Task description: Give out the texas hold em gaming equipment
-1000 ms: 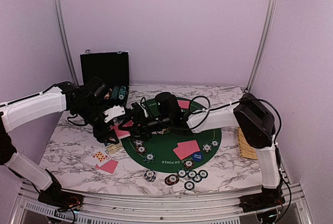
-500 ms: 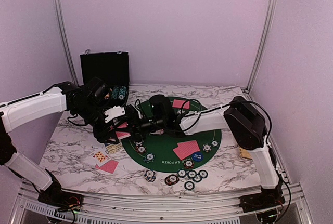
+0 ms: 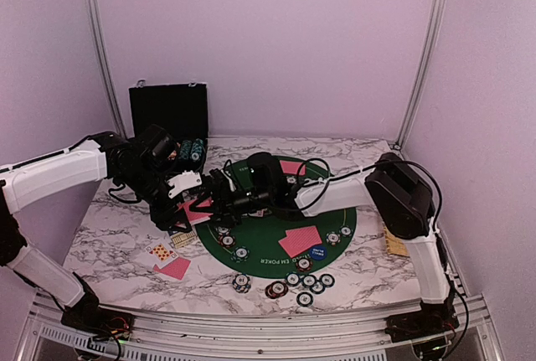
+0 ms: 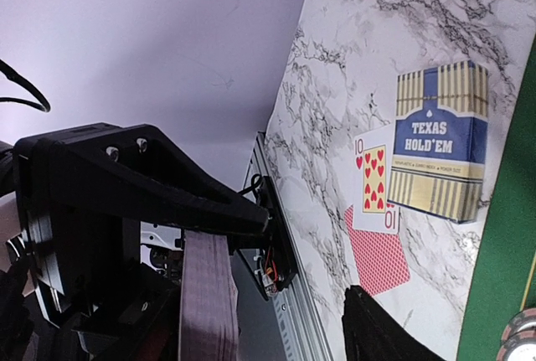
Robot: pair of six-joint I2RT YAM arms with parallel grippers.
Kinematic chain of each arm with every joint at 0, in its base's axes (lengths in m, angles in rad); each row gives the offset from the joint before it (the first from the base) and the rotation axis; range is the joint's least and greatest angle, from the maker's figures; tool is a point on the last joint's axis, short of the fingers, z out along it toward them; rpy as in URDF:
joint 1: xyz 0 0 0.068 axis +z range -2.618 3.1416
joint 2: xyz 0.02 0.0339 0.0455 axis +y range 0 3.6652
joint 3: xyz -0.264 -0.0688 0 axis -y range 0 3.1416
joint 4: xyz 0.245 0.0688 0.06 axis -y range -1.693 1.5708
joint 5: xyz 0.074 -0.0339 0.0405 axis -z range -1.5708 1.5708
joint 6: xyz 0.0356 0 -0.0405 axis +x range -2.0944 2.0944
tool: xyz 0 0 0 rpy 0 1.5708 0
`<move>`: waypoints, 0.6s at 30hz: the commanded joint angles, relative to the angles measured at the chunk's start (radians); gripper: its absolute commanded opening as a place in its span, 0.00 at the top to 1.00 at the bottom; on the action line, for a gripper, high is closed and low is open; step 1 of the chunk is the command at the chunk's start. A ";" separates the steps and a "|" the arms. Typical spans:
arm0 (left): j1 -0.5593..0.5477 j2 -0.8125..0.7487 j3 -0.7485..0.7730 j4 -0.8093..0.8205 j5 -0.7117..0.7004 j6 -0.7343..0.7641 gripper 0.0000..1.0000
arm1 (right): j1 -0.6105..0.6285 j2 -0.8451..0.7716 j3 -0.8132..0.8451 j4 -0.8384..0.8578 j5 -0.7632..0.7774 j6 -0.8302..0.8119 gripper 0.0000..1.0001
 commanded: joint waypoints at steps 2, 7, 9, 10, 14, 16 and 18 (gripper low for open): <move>0.002 -0.010 0.024 0.002 0.015 0.004 1.00 | -0.017 -0.052 -0.021 -0.050 0.002 -0.044 0.40; 0.002 -0.012 0.022 0.003 0.014 0.002 1.00 | -0.020 -0.069 -0.020 -0.074 -0.007 -0.068 0.49; 0.002 -0.012 0.019 0.003 0.013 0.004 1.00 | -0.021 -0.083 -0.024 -0.086 -0.010 -0.080 0.53; 0.002 -0.012 0.018 0.003 0.012 0.004 1.00 | -0.023 -0.090 -0.026 -0.095 -0.011 -0.089 0.56; 0.002 -0.012 0.018 0.003 0.013 0.002 1.00 | -0.031 -0.125 -0.049 -0.125 -0.011 -0.115 0.63; 0.002 -0.009 0.019 0.003 0.013 0.001 1.00 | -0.035 -0.142 -0.064 -0.124 -0.012 -0.118 0.65; 0.002 -0.006 0.018 0.003 0.014 0.001 1.00 | -0.038 -0.154 -0.075 -0.123 -0.014 -0.120 0.68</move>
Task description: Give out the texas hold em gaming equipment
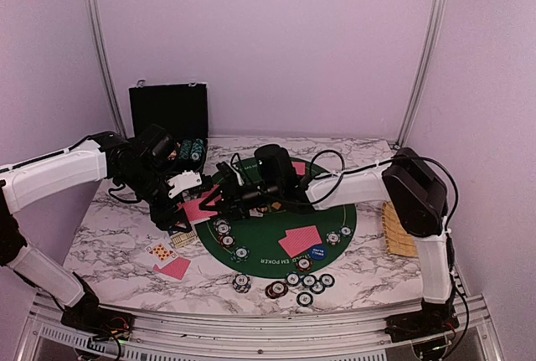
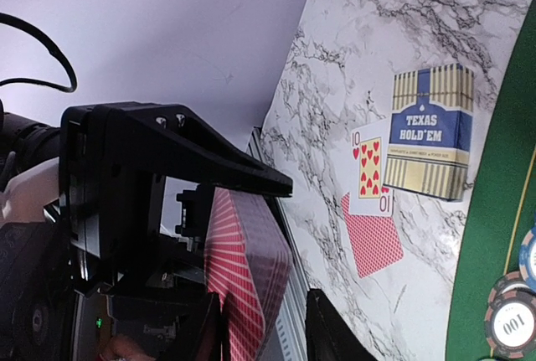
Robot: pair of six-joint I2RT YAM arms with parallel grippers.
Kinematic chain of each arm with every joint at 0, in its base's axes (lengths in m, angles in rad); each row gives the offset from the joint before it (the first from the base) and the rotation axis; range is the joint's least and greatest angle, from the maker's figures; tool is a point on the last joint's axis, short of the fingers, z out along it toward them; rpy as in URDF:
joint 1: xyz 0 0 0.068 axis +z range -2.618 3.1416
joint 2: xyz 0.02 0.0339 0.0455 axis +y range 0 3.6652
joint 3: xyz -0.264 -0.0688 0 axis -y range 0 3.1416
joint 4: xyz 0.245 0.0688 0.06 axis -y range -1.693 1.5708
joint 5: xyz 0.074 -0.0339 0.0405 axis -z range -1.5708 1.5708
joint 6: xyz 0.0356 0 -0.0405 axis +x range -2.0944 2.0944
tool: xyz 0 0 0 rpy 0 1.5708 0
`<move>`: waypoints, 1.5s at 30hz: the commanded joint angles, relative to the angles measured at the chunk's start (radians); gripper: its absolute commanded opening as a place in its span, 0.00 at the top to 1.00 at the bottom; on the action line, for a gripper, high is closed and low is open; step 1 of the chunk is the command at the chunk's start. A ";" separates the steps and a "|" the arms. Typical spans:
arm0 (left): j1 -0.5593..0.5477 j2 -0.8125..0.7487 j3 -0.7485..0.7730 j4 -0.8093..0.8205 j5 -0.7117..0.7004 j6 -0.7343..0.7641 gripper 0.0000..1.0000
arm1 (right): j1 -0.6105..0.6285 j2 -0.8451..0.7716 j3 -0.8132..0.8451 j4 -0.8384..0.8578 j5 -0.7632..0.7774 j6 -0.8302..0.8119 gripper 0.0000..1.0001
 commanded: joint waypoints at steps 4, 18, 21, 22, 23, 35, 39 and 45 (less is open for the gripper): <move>0.002 -0.004 0.019 0.002 0.012 0.000 1.00 | -0.016 -0.073 -0.029 -0.042 -0.011 -0.036 0.74; 0.002 -0.003 0.022 0.002 0.012 0.000 1.00 | -0.049 -0.119 -0.027 -0.160 -0.018 -0.100 0.97; 0.002 -0.004 0.021 0.002 0.014 -0.001 1.00 | -0.065 -0.135 -0.033 -0.173 -0.021 -0.106 0.99; 0.002 -0.005 0.021 0.002 0.013 -0.001 1.00 | -0.070 -0.141 -0.033 -0.182 -0.023 -0.110 1.00; 0.002 -0.005 0.021 0.002 0.012 0.001 1.00 | -0.079 -0.146 -0.039 -0.185 -0.023 -0.110 1.00; 0.003 -0.004 0.003 0.000 0.002 0.007 1.00 | -0.181 -0.203 0.013 -0.470 0.065 -0.324 1.00; 0.003 -0.011 0.000 0.000 0.002 0.007 1.00 | -0.194 -0.181 0.165 -0.761 0.277 -0.553 1.00; 0.009 -0.014 -0.011 0.000 0.003 0.009 1.00 | -0.178 -0.114 0.351 -0.993 0.664 -0.801 1.00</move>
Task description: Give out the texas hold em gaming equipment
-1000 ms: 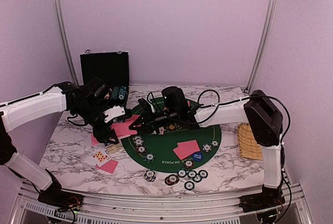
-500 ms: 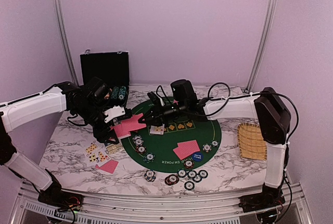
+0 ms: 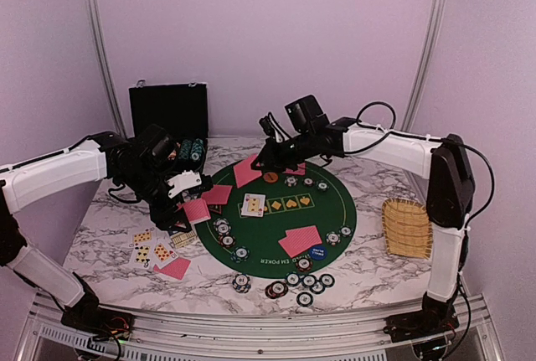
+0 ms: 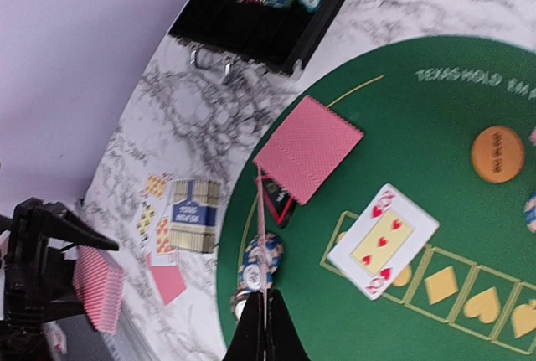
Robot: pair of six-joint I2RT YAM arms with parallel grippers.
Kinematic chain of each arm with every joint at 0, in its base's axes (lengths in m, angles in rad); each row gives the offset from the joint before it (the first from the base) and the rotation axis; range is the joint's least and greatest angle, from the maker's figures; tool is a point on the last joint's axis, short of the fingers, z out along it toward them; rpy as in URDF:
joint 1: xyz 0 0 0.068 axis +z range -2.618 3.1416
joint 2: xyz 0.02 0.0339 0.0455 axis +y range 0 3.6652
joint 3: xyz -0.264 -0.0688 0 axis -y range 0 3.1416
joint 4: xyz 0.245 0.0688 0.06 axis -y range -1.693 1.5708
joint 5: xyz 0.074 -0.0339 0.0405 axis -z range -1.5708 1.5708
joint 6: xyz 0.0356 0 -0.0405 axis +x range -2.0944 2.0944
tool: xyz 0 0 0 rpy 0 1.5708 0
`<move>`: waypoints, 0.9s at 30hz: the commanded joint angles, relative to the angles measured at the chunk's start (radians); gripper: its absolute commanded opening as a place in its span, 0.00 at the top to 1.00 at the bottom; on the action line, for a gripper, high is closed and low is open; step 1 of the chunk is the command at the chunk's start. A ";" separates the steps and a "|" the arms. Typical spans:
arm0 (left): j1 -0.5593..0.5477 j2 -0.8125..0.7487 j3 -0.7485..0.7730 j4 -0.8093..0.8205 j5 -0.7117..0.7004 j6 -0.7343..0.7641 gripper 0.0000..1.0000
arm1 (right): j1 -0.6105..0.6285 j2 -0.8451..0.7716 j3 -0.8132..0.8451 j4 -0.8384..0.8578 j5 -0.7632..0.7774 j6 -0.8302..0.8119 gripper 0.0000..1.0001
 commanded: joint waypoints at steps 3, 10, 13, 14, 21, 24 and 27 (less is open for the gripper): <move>0.012 -0.017 -0.016 0.000 0.003 0.009 1.00 | 0.055 0.095 0.193 -0.286 0.526 -0.332 1.00; 0.017 -0.030 -0.025 0.000 0.003 0.012 1.00 | 0.207 0.229 0.256 -0.264 1.089 -0.646 1.00; 0.018 -0.032 -0.027 0.000 0.005 0.012 1.00 | 0.241 0.277 0.263 -0.223 1.204 -0.726 1.00; 0.019 -0.032 -0.028 0.000 0.006 0.013 1.00 | 0.245 0.289 0.267 -0.210 1.218 -0.739 1.00; 0.020 -0.034 -0.027 -0.006 0.006 0.014 1.00 | 0.270 0.357 0.253 -0.156 1.260 -0.804 1.00; 0.020 -0.035 -0.027 -0.008 0.007 0.015 1.00 | 0.282 0.379 0.217 -0.122 1.287 -0.834 1.00; 0.020 -0.036 -0.026 -0.011 0.007 0.014 1.00 | 0.284 0.378 0.180 -0.092 1.272 -0.841 1.00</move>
